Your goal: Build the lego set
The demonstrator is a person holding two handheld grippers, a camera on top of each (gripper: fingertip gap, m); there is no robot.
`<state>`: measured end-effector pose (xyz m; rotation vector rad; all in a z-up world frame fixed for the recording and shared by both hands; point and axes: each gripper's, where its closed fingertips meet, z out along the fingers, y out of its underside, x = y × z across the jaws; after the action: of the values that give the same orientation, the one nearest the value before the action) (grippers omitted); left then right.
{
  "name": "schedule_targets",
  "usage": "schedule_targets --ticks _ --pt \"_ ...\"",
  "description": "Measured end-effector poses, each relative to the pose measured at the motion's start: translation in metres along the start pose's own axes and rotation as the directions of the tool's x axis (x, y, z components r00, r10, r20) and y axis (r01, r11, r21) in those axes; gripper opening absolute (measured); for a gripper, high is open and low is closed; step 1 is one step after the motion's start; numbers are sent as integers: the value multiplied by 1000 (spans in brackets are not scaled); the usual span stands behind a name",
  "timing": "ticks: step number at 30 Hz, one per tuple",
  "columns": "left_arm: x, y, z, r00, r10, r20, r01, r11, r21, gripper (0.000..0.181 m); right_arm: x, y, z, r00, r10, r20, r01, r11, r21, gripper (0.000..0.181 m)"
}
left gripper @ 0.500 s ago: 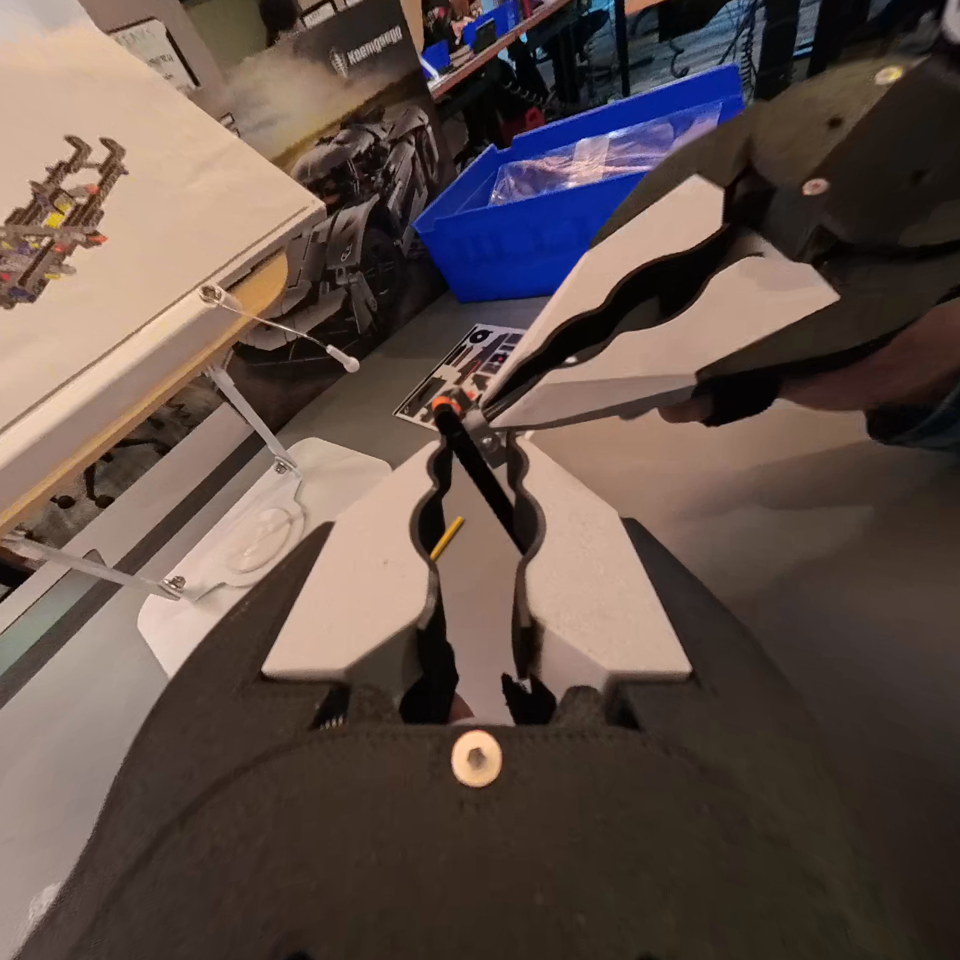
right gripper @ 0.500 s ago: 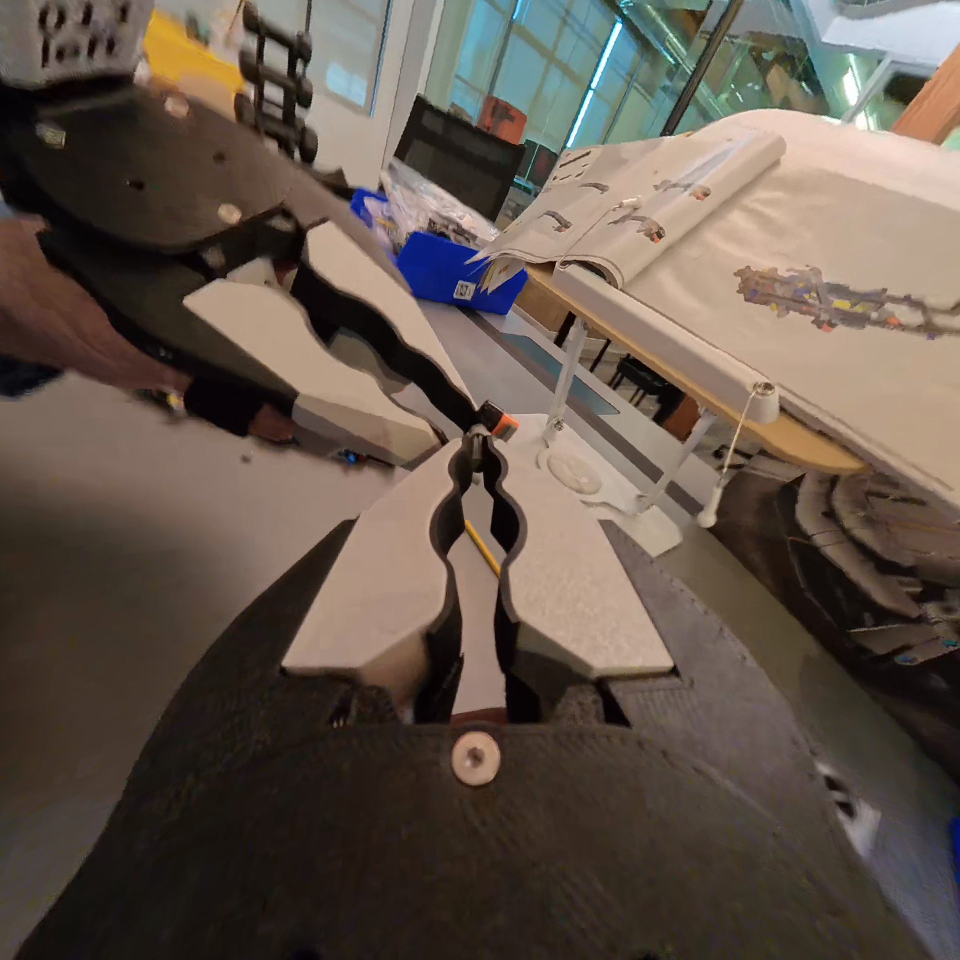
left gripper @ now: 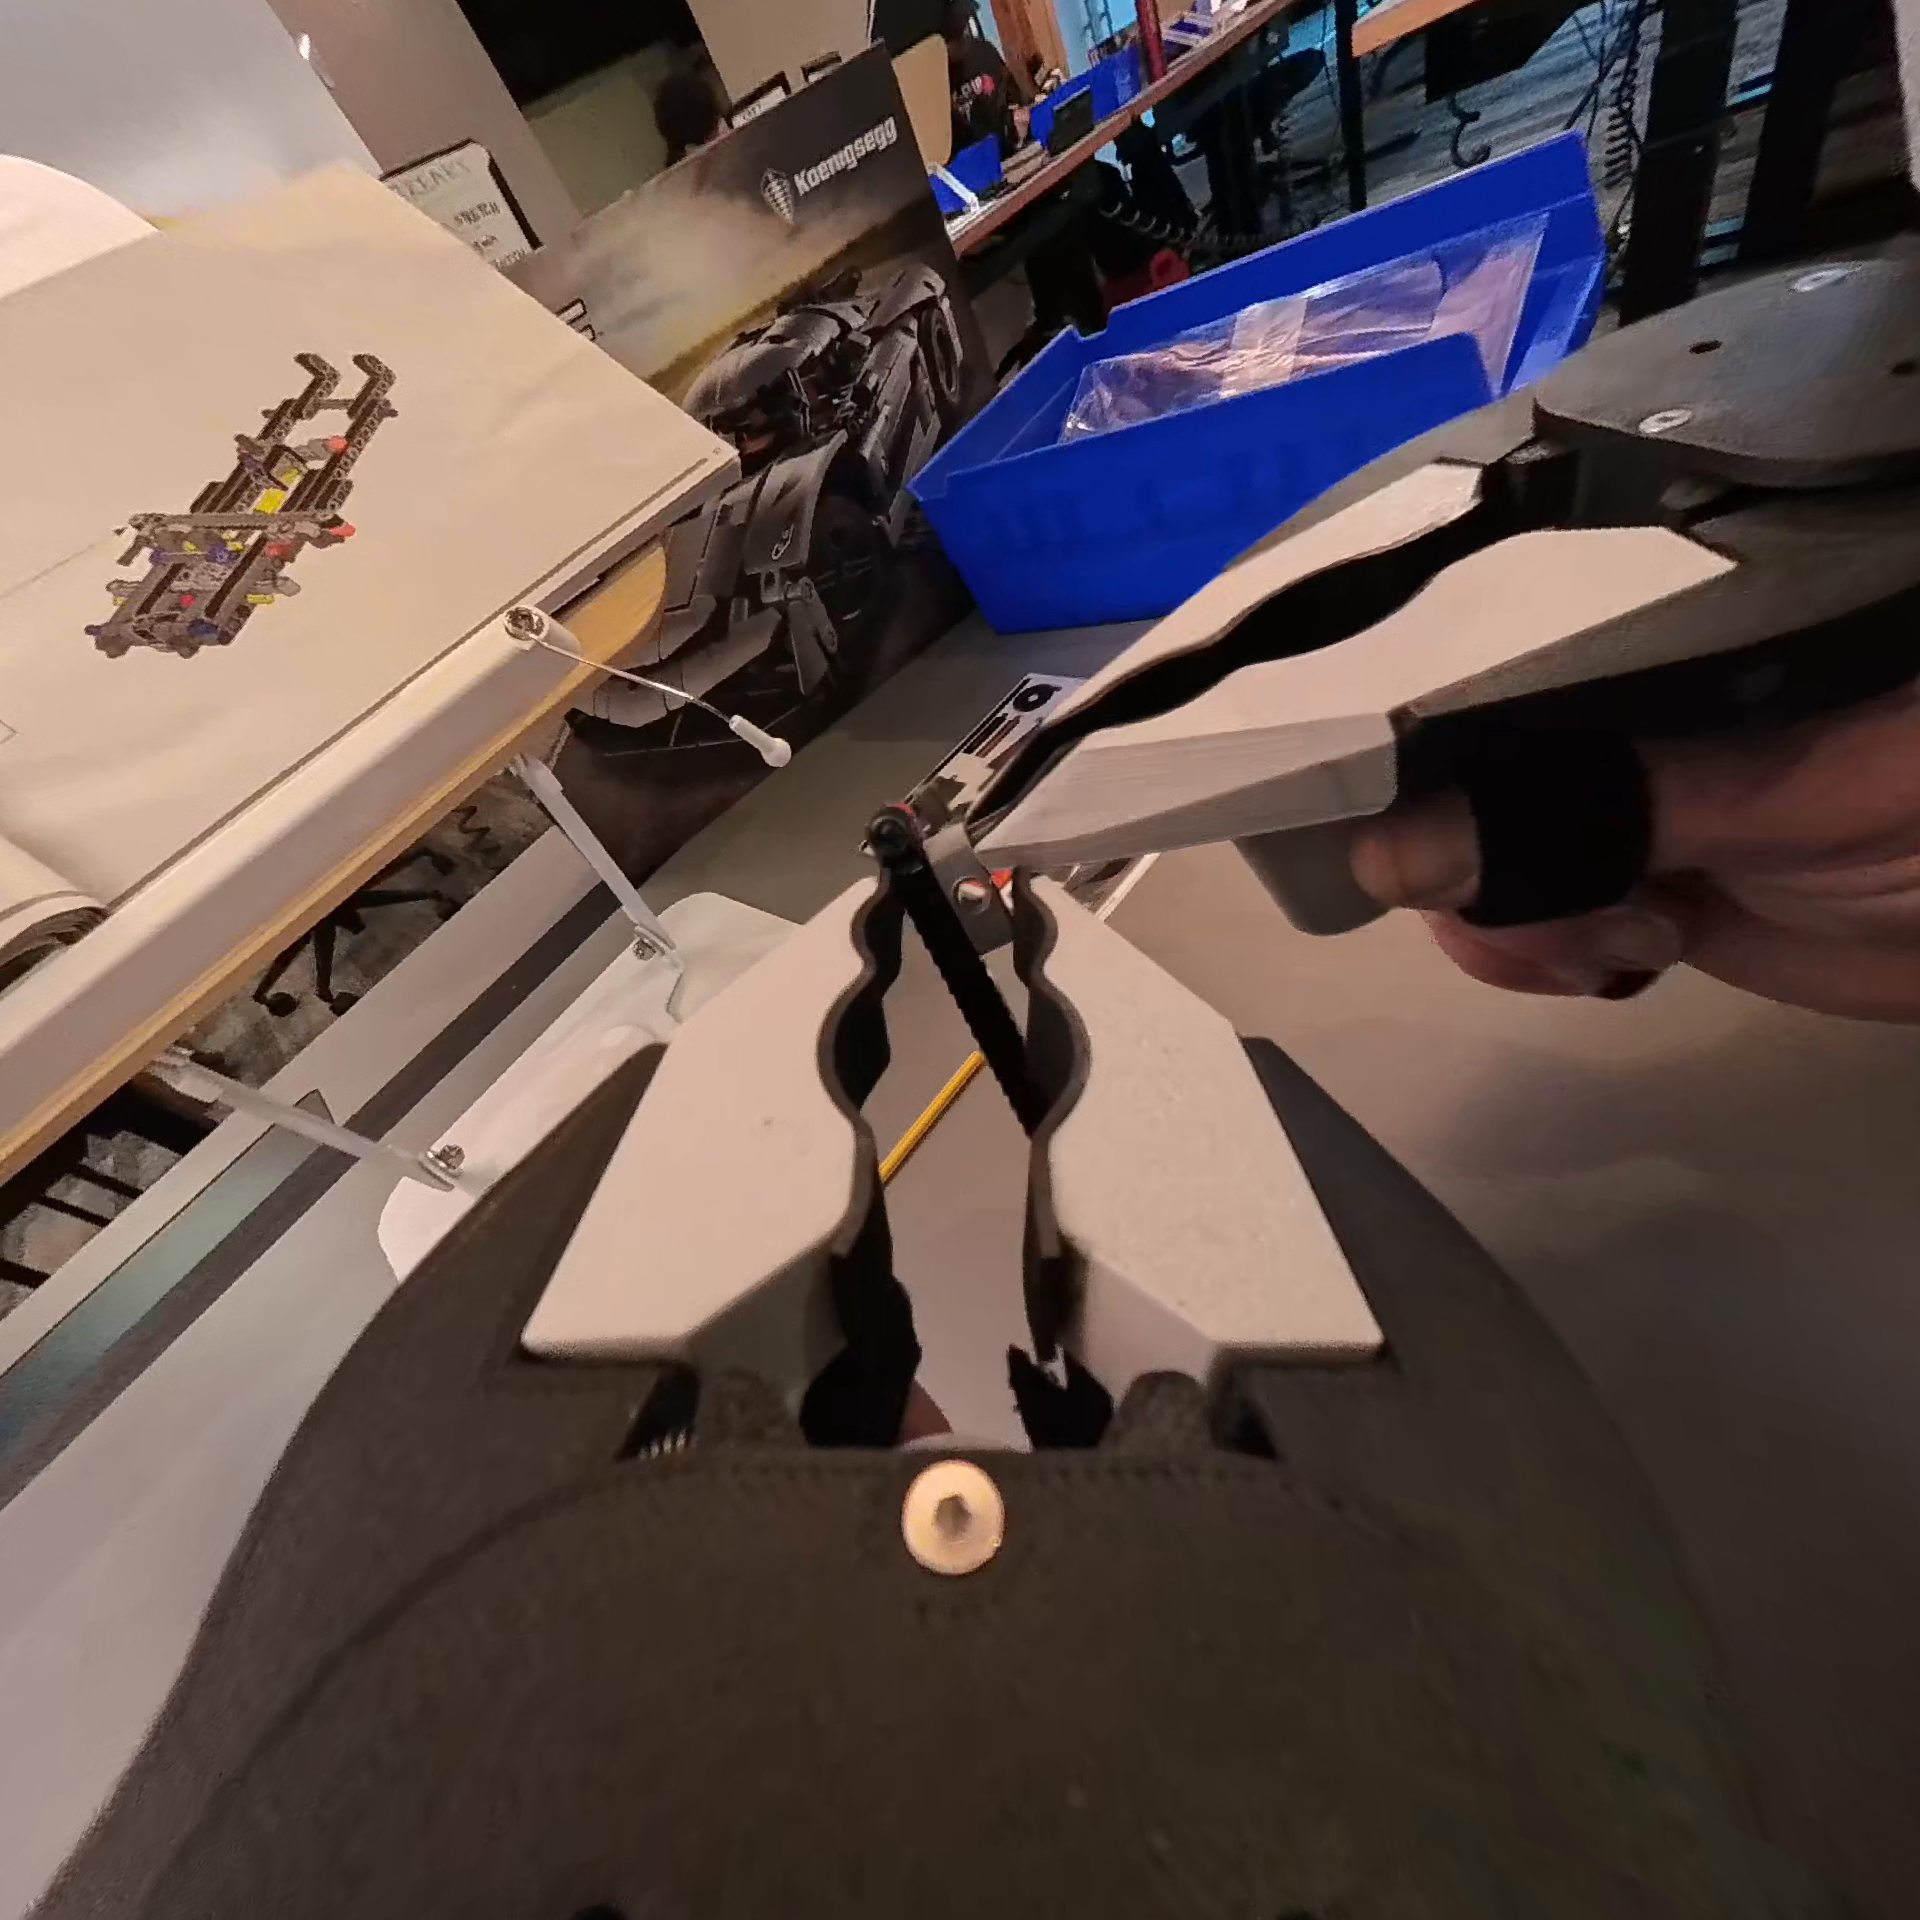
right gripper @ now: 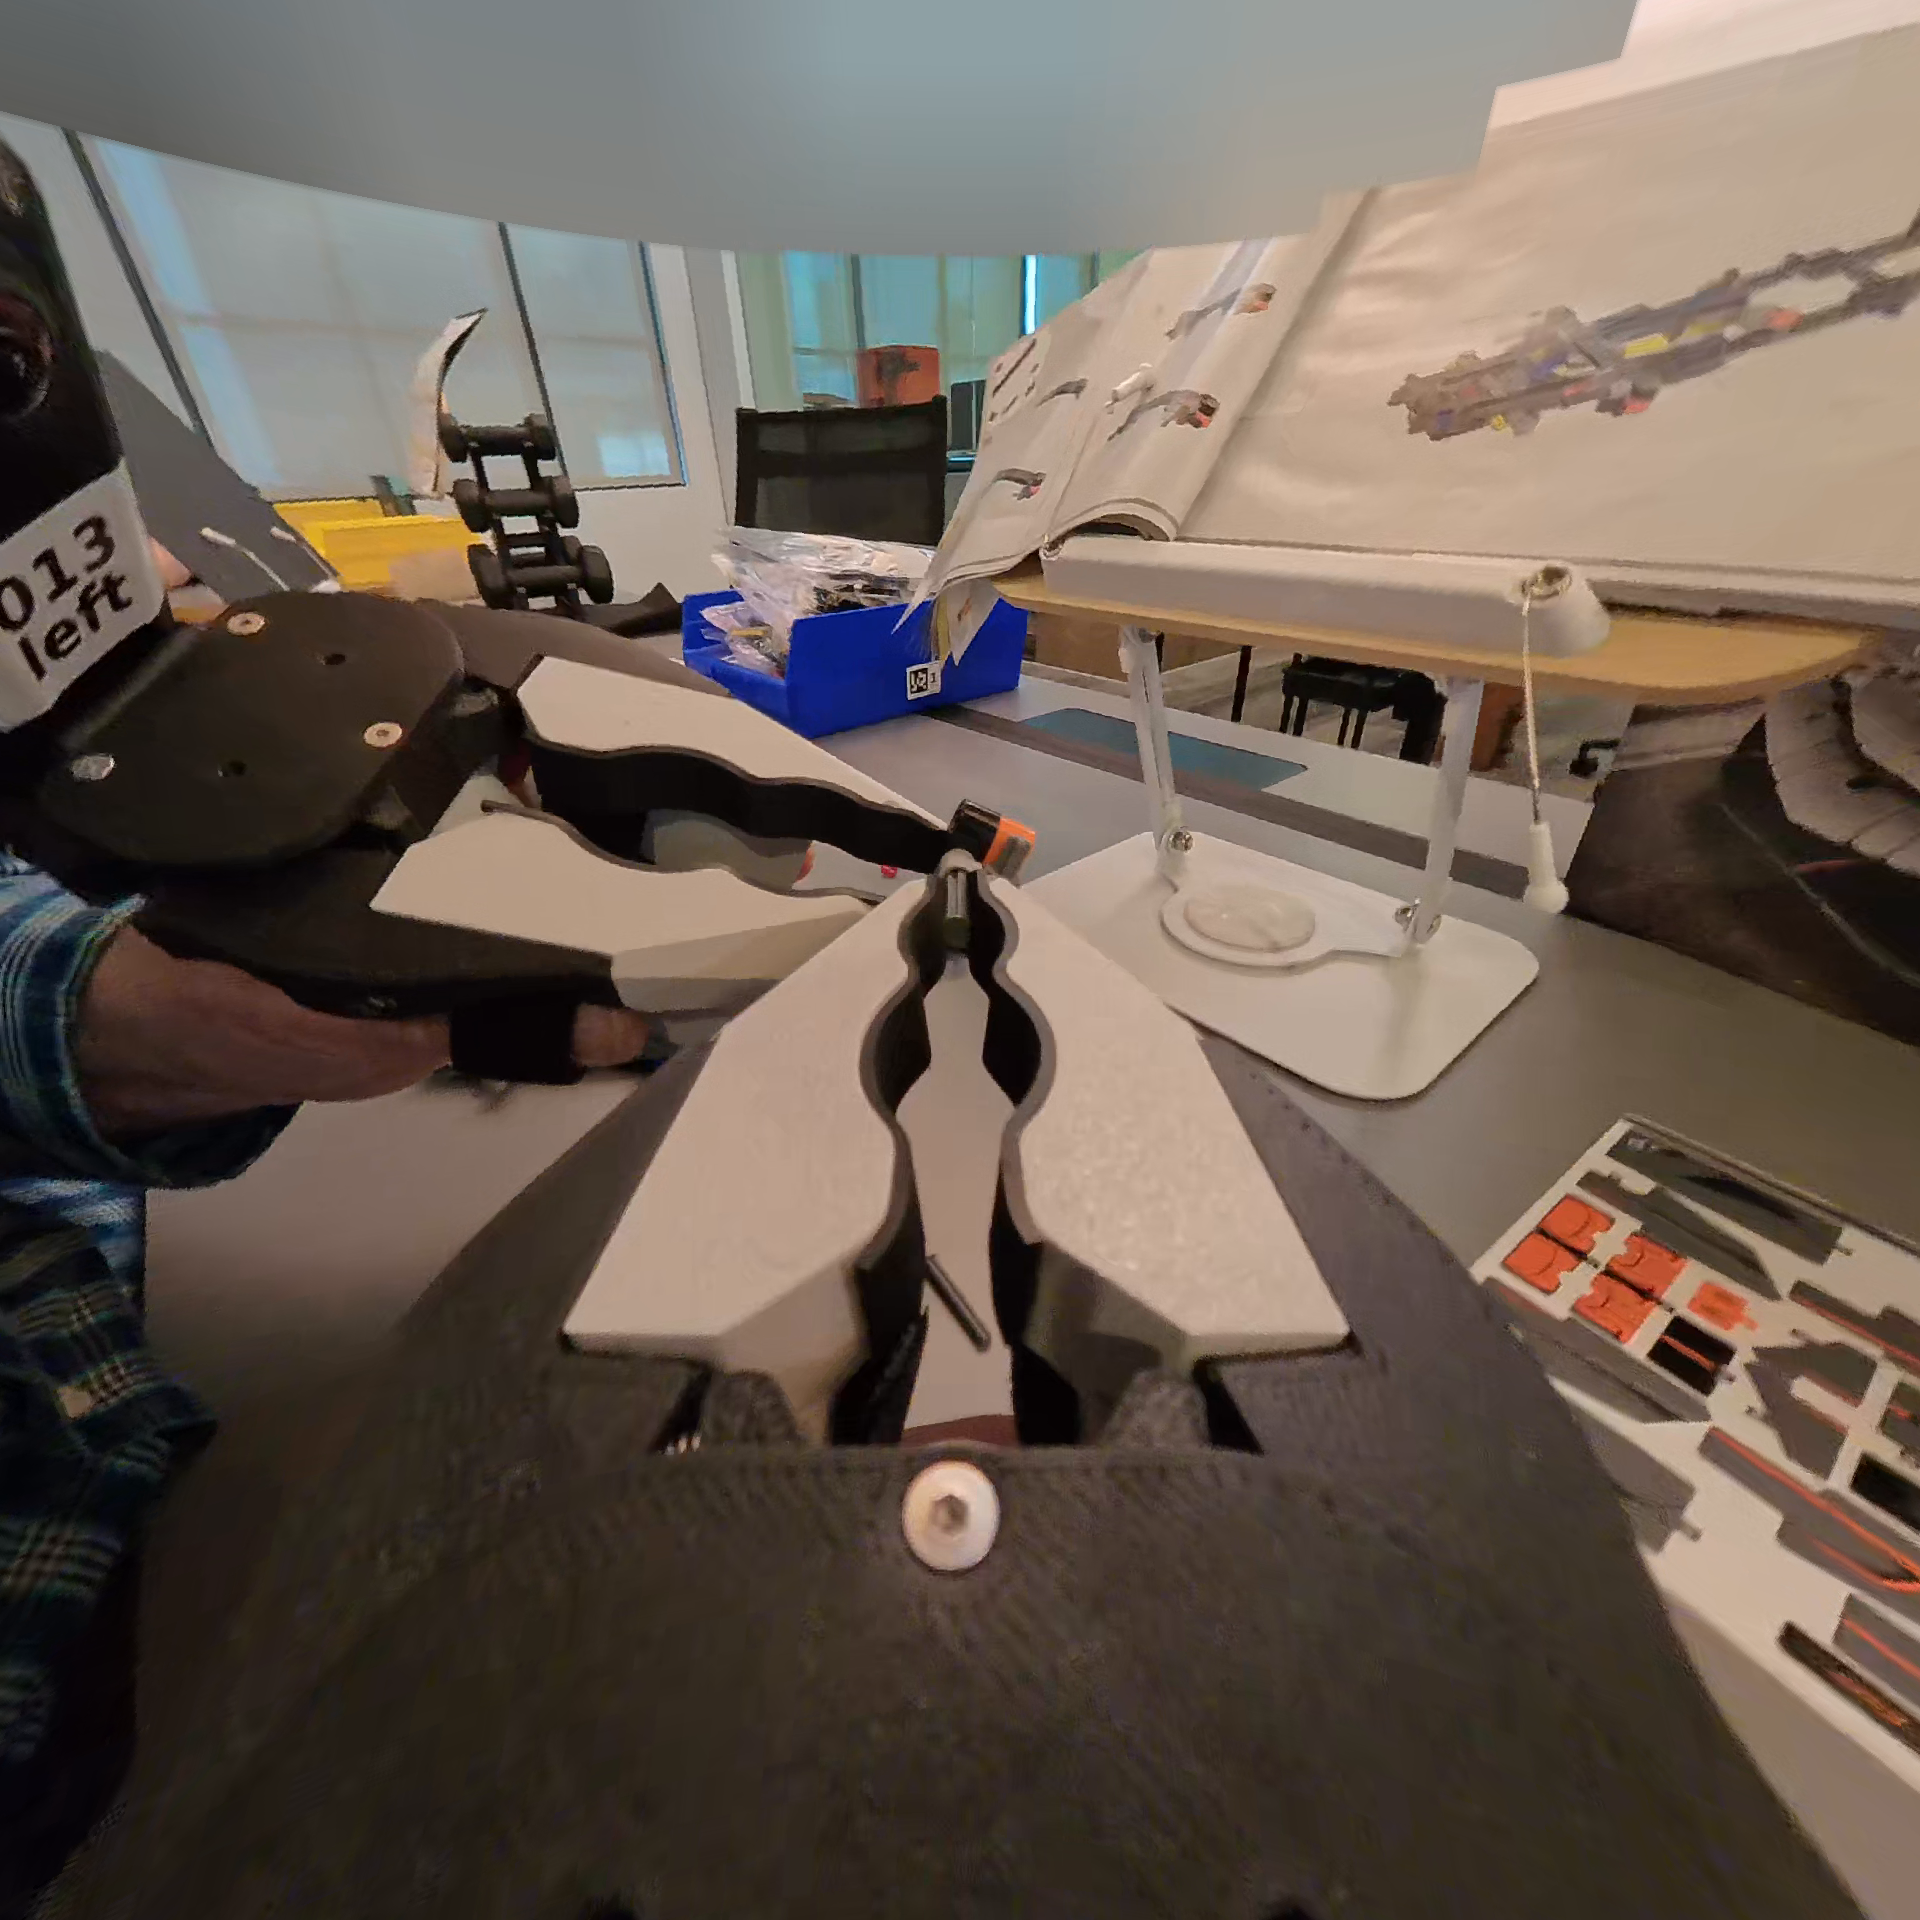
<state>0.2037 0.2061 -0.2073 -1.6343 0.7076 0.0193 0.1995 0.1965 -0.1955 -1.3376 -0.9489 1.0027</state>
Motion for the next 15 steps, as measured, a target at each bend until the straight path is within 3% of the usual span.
schedule_targets --ticks 12,15 --pt "-3 15 -2 989 -130 -74 130 991 -2 18 -2 11 9 999 50 5 -49 998 -49 2" --pt "0 13 -3 980 -163 -110 165 986 12 18 2 10 6 999 33 -8 -33 998 -60 13"
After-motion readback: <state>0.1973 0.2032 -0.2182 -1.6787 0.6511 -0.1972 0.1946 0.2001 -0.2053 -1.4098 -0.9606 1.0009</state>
